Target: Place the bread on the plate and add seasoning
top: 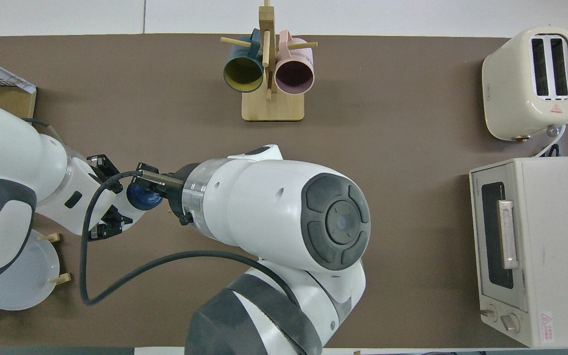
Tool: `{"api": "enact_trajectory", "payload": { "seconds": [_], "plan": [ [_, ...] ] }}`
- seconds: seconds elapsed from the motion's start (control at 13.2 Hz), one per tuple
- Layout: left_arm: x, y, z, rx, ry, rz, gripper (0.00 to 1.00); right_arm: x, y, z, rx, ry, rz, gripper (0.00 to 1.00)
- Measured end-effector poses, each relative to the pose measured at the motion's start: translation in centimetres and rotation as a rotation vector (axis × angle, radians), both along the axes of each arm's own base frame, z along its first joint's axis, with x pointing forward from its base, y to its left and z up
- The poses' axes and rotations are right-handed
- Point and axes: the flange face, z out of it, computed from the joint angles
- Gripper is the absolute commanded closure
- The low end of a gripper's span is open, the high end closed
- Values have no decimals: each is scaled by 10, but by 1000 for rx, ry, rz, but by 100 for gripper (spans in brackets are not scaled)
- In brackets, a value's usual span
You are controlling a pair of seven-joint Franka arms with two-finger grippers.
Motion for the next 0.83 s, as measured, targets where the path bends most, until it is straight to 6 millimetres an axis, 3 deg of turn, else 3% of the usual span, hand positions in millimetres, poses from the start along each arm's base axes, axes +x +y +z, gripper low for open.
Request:
{"api": "enact_trajectory", "payload": {
  "seconds": [0.61, 0.83],
  "plan": [
    [2, -2, 7, -19, -20, 10, 100, 19, -20, -1, 124, 153, -113, 100],
    [1, -1, 3, -15, -10, 8, 100, 36, -38, 3, 153, 161, -163, 100]
  ]
}}
